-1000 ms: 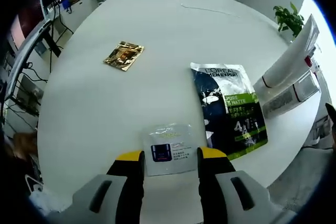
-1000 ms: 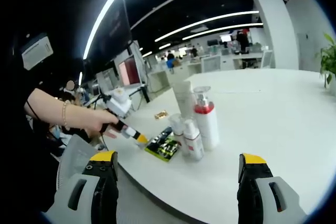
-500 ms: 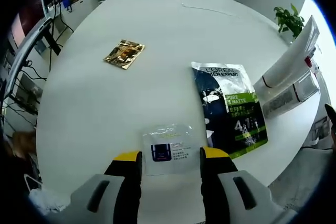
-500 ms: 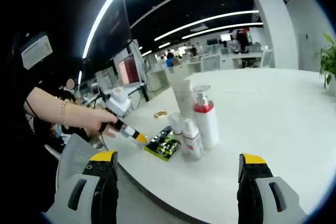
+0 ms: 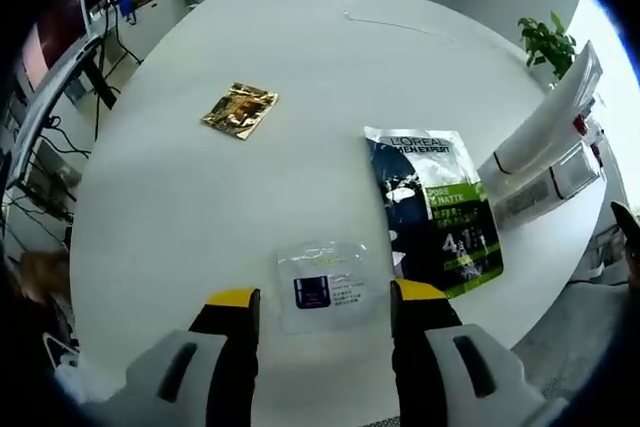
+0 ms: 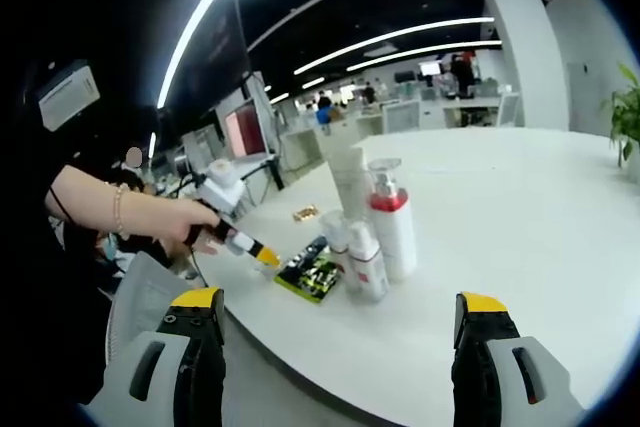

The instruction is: Arrange the skincare products in the storage area until every visible bottle or jar stands upright without overlapping.

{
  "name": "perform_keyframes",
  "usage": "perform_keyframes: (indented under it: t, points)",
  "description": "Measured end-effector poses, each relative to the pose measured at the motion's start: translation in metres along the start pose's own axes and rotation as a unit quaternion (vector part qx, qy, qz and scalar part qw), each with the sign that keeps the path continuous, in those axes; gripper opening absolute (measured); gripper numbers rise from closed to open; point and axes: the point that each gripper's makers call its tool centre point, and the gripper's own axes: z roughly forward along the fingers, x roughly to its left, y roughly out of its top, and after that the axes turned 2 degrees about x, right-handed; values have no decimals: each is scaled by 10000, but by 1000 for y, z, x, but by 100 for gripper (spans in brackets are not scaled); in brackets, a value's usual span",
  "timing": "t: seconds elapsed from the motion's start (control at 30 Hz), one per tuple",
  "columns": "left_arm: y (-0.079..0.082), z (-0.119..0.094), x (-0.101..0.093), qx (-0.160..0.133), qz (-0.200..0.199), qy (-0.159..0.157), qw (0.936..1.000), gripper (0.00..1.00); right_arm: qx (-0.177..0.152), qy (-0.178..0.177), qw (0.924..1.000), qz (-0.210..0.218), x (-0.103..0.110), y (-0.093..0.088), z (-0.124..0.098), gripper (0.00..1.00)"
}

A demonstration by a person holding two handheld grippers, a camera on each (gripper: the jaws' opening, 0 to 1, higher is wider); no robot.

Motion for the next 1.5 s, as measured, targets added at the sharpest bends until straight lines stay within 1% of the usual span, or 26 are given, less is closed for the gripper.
perform_keyframes:
  t: [0.1,0.17,0.2,0.27,0.37,0.43,0.5,0.57,0.7,0.87,0.97,1.03,1.07,1.13,1.2,1.27,1.4,1.5]
  points:
    - [2,-5,2,-92,-103,-113,9998,53,21,14,10000,-2,-1,-1,0,99]
    - [6,-8,-4,-264,-194,-399,9987,56,32,18,10000,8,-1,-1,1,99]
    - [10,-11,-7,-400,-236,-542,9975,58,37,19,10000,9,-1,-2,1,99]
    - [17,-12,-4,-604,-286,-607,9959,61,44,24,10000,23,-1,-2,1,99]
    - [22,-12,0,-726,-276,-670,9947,65,63,32,10000,26,-1,-3,1,99]
    - [22,-13,3,-756,-320,-717,9940,66,72,41,10000,30,-1,-3,1,99]
    - [22,-16,1,-791,-450,-860,9921,67,81,36,10000,33,-1,-4,1,99]
    - [23,-20,-3,-898,-514,-1023,9894,68,82,41,9999,43,-1,-4,2,99]
    - [20,-26,-5,-1061,-521,-1120,9867,71,93,36,9999,55,-2,-4,2,99]
    - [20,-32,-7,-1255,-566,-1214,9830,77,105,41,9999,76,-2,-5,2,99]
    - [28,-41,-12,-1619,-386,-1321,9772,81,125,54,9999,80,-2,-5,3,99]
    - [37,-45,-15,-1907,-315,-1457,9703,85,136,62,9999,84,-2,-6,3,99]
    - [37,-54,-16,-1995,-277,-1475,9683,86,142,60,9998,89,-2,-6,3,99]
    - [37,-66,-16,-2142,-155,-1455,9658,88,150,62,9998,97,-2,-6,3,99]
    - [32,-76,-18,-2200,37,-1379,9657,89,155,63,9998,104,-2,-6,3,99]
    - [29,-78,-16,-2178,195,-1344,9665,90,157,68,9998,106,-2,-6,3,99]
    - [24,-88,-18,-2284,298,-1395,9631,93,138,82,9998,116,-2,-6,3,99]
    - [19,-88,-17,-2333,501,-1366,9615,94,118,80,9998,130,-1,-5,3,99]
